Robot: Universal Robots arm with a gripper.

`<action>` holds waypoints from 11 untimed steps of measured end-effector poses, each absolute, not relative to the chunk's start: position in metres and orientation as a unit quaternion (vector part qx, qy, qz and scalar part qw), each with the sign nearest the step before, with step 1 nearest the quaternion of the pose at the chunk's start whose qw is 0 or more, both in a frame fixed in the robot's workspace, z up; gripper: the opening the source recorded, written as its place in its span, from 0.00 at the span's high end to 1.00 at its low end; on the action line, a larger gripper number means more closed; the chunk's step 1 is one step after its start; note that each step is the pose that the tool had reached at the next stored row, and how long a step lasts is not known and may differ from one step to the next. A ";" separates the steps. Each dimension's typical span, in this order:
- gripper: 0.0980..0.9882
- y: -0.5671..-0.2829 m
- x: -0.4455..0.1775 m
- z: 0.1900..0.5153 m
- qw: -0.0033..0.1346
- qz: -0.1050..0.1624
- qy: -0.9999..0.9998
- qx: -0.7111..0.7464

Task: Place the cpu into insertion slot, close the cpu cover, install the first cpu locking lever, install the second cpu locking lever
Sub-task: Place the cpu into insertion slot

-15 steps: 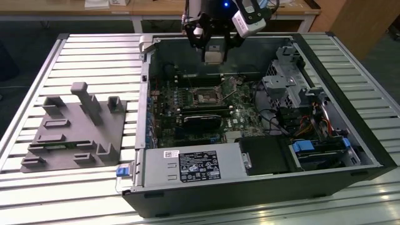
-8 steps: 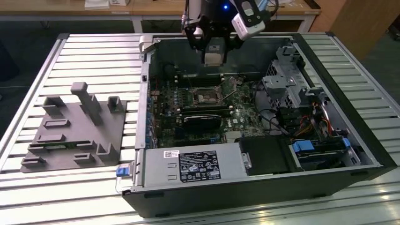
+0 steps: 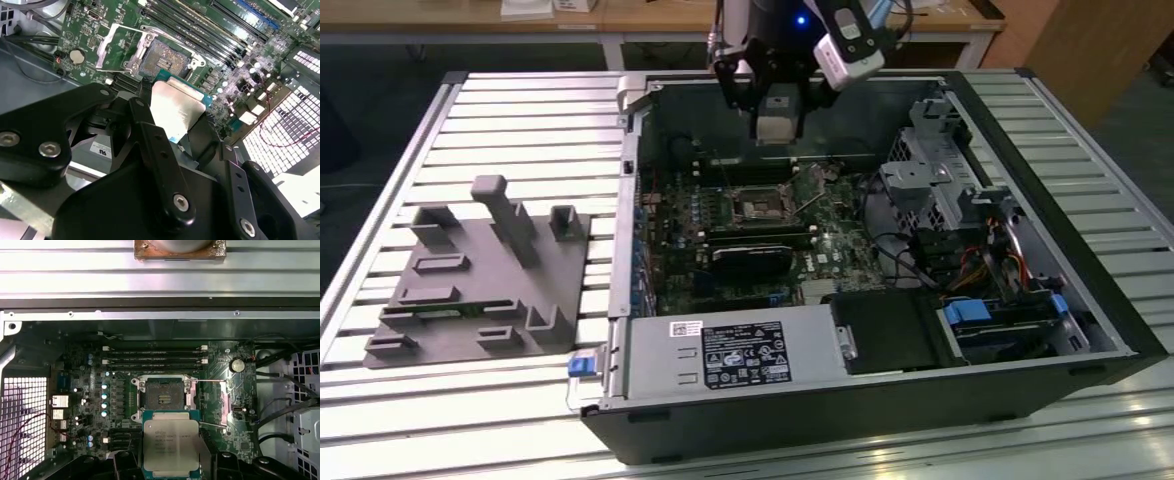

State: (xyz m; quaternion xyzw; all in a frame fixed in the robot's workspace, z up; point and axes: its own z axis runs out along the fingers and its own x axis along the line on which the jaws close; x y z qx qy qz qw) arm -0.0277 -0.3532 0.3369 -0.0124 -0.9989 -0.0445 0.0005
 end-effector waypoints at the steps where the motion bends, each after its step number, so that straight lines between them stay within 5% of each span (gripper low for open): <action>1: 0.51 -0.353 -0.028 0.336 0.001 -0.045 -0.999 -0.012; 11: 0.51 -0.353 -0.028 0.327 0.000 -0.045 -0.999 -0.012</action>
